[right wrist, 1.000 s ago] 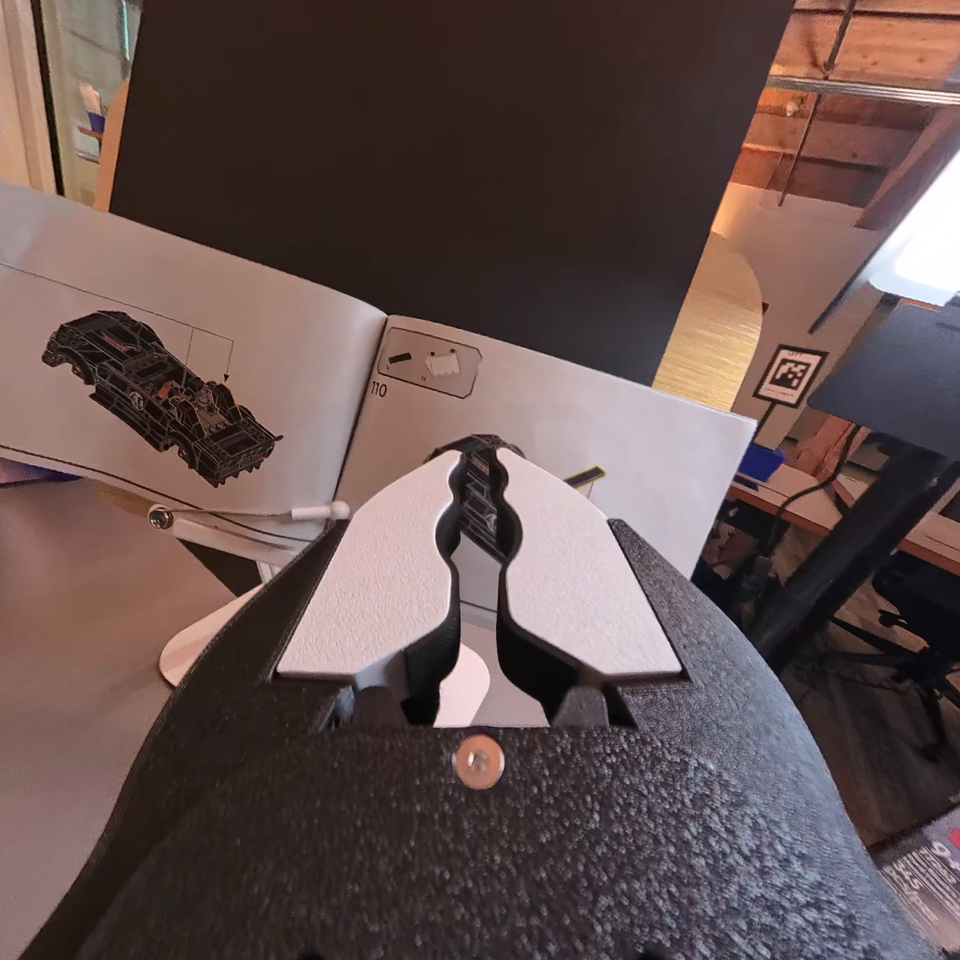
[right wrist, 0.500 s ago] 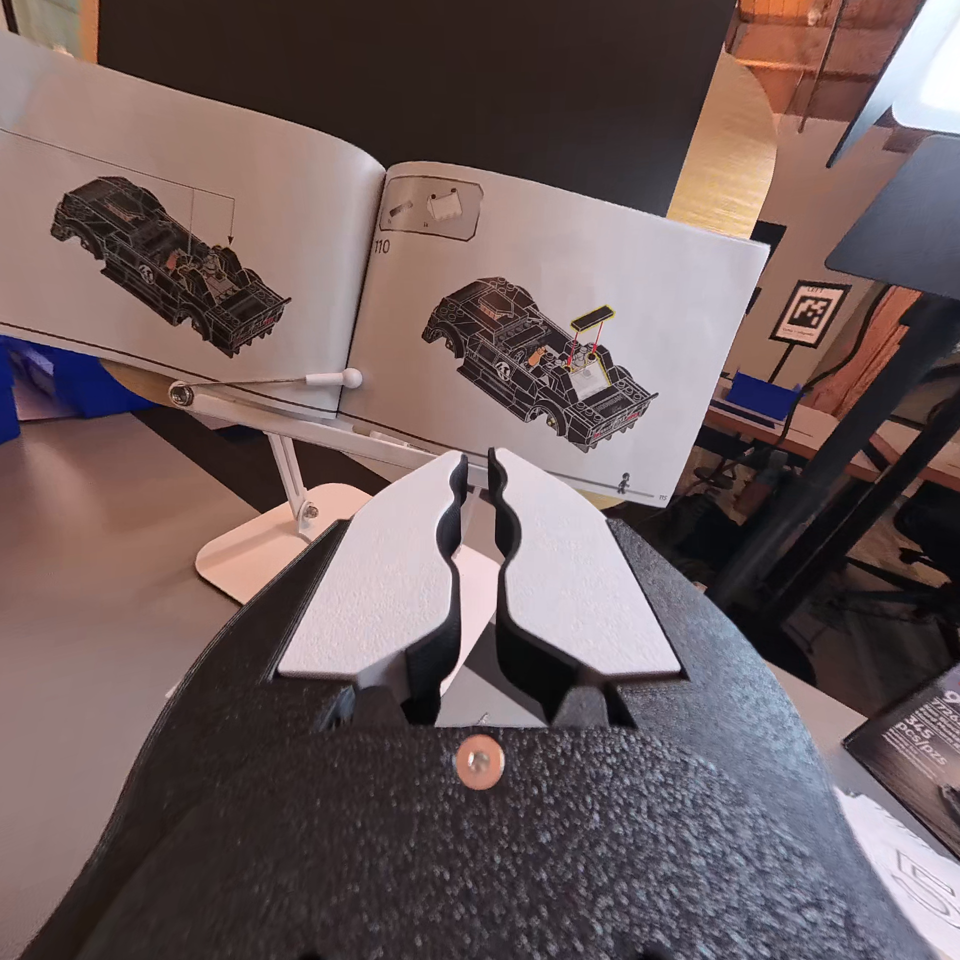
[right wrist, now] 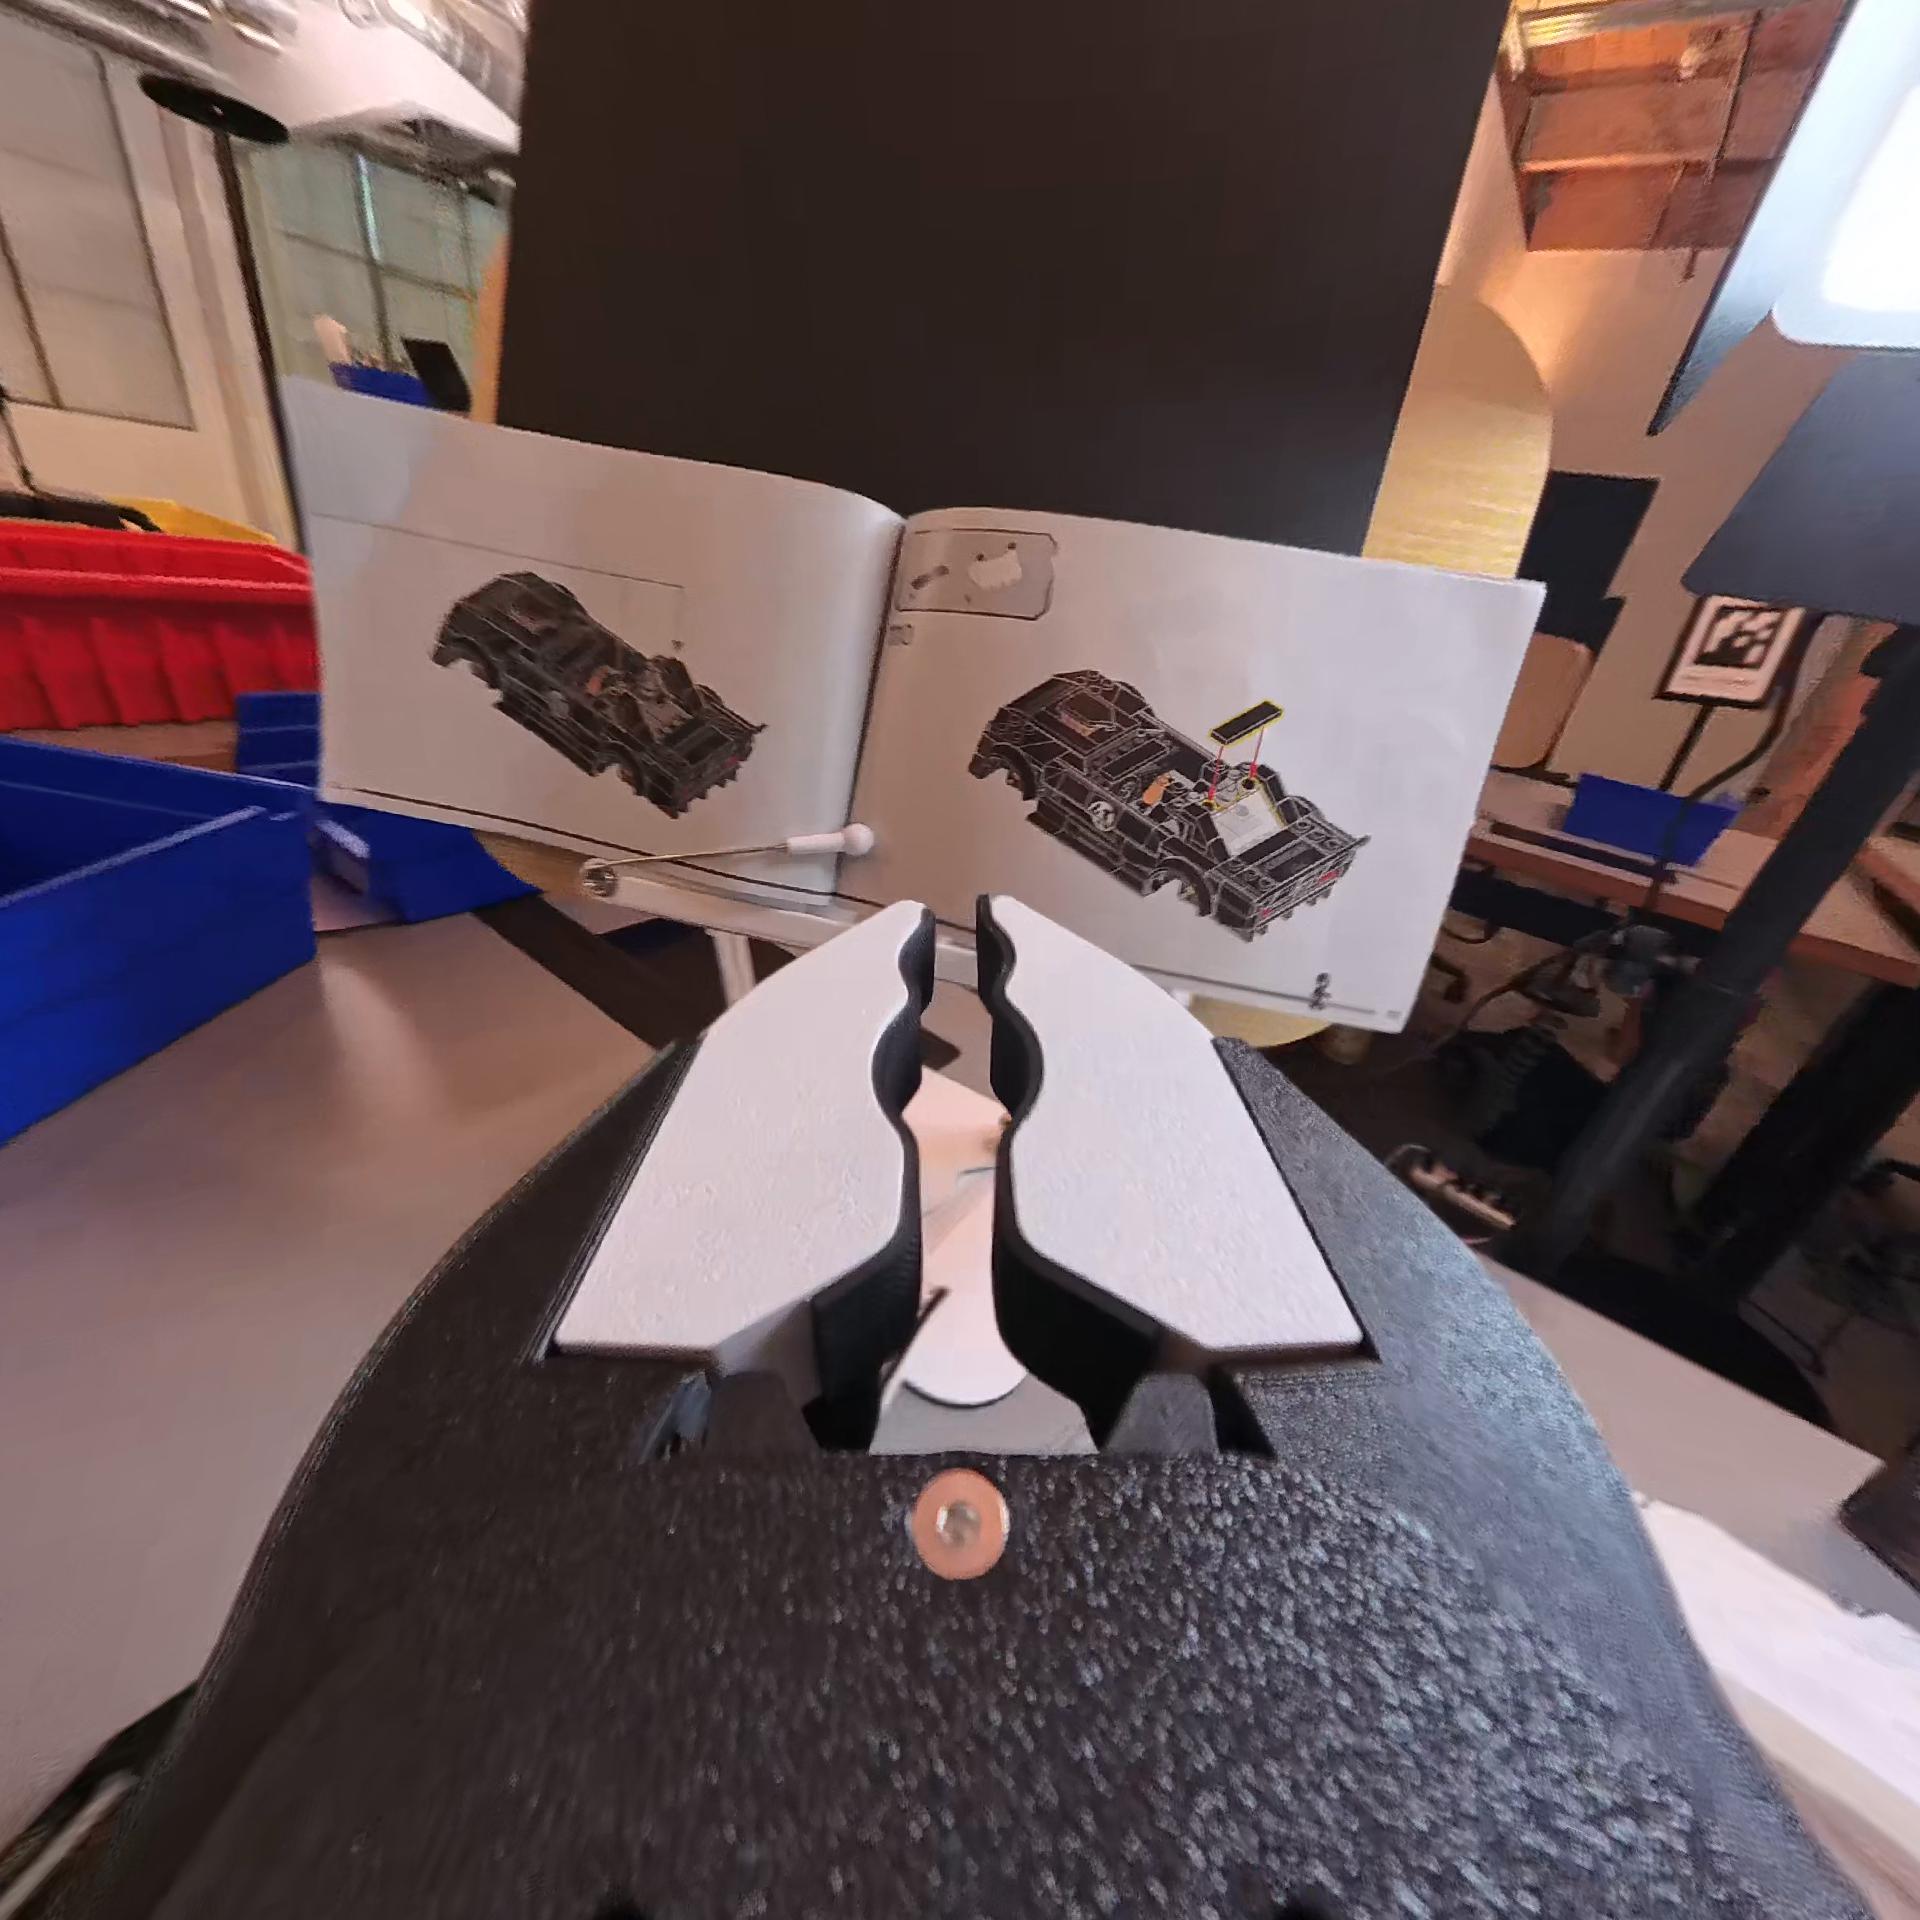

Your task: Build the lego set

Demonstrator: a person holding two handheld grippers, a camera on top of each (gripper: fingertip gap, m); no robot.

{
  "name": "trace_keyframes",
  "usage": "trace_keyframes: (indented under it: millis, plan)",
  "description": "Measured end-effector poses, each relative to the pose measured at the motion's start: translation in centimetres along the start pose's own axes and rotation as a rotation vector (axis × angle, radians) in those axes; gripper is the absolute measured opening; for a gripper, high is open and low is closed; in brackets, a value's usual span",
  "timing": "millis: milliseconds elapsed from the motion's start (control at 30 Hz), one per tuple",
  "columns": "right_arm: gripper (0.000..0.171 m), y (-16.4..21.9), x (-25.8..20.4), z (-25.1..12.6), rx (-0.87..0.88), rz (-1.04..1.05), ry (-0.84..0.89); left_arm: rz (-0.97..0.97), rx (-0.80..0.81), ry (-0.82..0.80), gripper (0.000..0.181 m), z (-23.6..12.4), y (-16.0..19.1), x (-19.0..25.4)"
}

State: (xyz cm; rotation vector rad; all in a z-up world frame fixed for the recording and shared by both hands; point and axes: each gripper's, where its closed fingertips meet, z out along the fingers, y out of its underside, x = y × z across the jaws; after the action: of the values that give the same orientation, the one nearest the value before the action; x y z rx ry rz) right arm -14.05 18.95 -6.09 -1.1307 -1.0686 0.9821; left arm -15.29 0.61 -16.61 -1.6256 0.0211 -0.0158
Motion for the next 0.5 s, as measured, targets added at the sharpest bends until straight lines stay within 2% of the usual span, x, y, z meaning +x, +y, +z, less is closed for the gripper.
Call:
trace_keyframes:
  millis: [100,167,233,300,367,500]
  plan:
    - [0.01,0.1,-2.0,-2.2,-0.01,0.015,-0.047,0.028,0.051,-0.023,0.0,-1.5,-2.9,0.1]
    - [0.013,0.7,-2.9,-4.3,-0.033,-0.044,-0.067,0.103,0.076,-0.149,0.0,-4.0,-6.0,-2.1]
    - [0.015,1.8,-3.1,-6.9,-0.069,-0.121,-0.07,0.145,0.068,-0.291,0.0,-8.0,-8.5,-5.8]
    - [0.015,3.1,-2.7,-9.6,-0.114,-0.168,-0.061,0.147,-0.082,-0.368,0.002,-12.1,-8.3,-10.2]
    - [0.015,4.7,-1.7,-12.2,-0.164,-0.174,-0.033,0.163,-0.326,-0.384,0.008,-16.0,-6.3,-14.4]
    - [0.015,6.7,-0.1,-15.6,-0.207,-0.047,0.032,0.119,-0.91,-0.164,0.014,-21.3,1.6,-19.3]
